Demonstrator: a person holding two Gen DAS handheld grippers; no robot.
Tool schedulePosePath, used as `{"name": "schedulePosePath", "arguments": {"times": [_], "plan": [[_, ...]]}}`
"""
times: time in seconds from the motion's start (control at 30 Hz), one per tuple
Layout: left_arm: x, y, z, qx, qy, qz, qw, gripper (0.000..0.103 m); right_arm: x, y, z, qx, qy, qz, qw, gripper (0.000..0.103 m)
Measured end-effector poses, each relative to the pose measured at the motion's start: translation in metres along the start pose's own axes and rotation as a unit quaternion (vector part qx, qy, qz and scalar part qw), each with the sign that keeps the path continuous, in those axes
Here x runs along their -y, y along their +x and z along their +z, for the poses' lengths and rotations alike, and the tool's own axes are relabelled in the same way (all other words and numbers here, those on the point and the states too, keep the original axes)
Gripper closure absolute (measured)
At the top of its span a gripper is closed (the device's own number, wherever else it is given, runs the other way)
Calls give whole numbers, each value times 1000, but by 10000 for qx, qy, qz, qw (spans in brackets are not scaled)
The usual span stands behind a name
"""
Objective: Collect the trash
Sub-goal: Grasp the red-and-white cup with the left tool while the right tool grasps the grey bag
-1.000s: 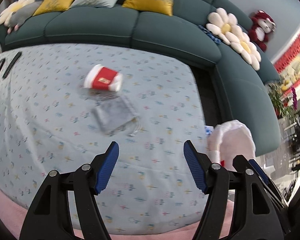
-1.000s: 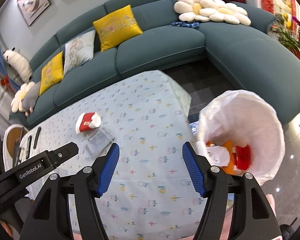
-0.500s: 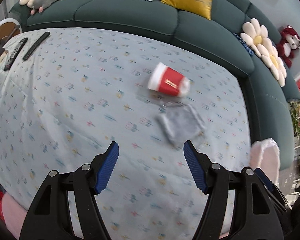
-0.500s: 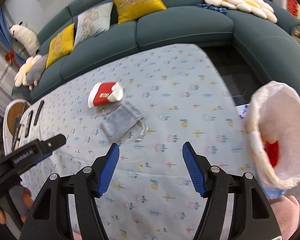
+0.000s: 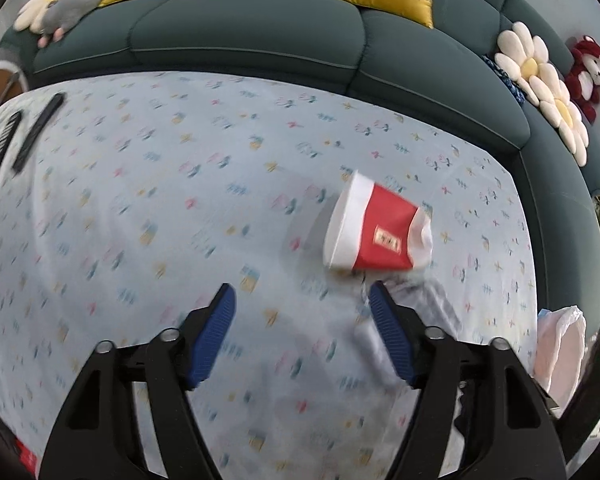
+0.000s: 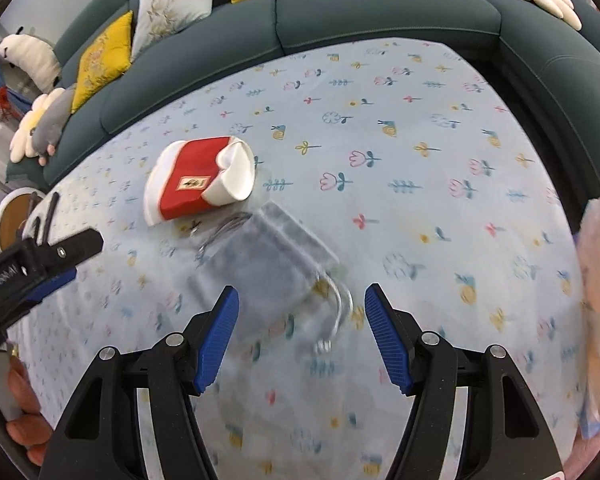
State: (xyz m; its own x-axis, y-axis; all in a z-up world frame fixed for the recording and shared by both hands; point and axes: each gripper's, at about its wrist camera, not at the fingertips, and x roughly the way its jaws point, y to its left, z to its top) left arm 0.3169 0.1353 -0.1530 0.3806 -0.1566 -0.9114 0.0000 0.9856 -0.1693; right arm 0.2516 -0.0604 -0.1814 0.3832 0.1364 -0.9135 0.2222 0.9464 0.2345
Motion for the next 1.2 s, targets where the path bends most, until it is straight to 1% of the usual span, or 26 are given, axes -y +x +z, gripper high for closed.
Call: {"name": "schedulePosePath", "arguments": {"times": [0.07, 0.17, 0.27, 0.33, 0.4, 0.43, 0.47, 0.5, 0.53, 0.63, 0.67, 0.7, 0.77, 0.9, 0.93, 0.97, 1.0, 1.2], "plan": [[4, 12, 11, -7, 23, -119, 9999, 31, -1, 11, 7, -42, 3, -28, 10000, 41], [8, 29, 23, -35, -40, -83, 10000, 31, -3, 23, 14, -114, -23, -27, 9999, 43], [13, 48, 30, -121, 45, -97, 9999, 31, -4, 33, 18, -190, -75, -25, 9998, 50], [17, 56, 32, -151, 121, -90, 9998, 33, -6, 35, 19, -109, -184, -75, 9997, 52], [21, 63, 32, -222, 200, -224, 9993, 46, -10, 37, 19, -67, -347, -154, 9993, 58], [23, 65, 32, -276, 245, -336, 9988, 48, -11, 37, 19, -52, -399, -180, 9990, 60], [25, 66, 30, -291, 276, -425, 9983, 52, -12, 38, 18, -26, -482, -221, 9986, 65], [27, 65, 29, -282, 308, -488, 9979, 60, -12, 38, 19, -12, -526, -252, 9983, 70], [29, 65, 28, -272, 353, -544, 9975, 62, -13, 38, 18, -1, -549, -269, 9981, 72], [40, 62, 20, -306, 495, -708, 9958, 68, -9, 37, 17, 2, -519, -213, 9984, 83], [42, 61, 18, -305, 520, -729, 9955, 71, -8, 36, 16, -21, -510, -175, 9985, 89], [45, 60, 15, -328, 548, -766, 9950, 73, -7, 36, 15, -44, -497, -141, 9987, 92], [48, 58, 7, -380, 565, -842, 9941, 76, -7, 33, 10, -85, -472, -95, 9988, 94], [53, 47, -11, -414, 592, -936, 9930, 90, -2, 26, -5, -169, -344, 35, 9993, 96], [56, 44, -14, -410, 603, -935, 9929, 92, 1, 24, -8, -181, -304, 61, 9994, 96], [58, 40, -18, -407, 622, -947, 9927, 98, 4, 20, -13, -196, -238, 94, 9995, 96], [60, 36, -24, -423, 642, -946, 9925, 100, 7, 16, -18, -203, -168, 122, 9996, 96], [72, 15, -49, -453, 530, -966, 9929, 101, 29, -10, -39, -115, 153, 199, 9996, 97]]}}
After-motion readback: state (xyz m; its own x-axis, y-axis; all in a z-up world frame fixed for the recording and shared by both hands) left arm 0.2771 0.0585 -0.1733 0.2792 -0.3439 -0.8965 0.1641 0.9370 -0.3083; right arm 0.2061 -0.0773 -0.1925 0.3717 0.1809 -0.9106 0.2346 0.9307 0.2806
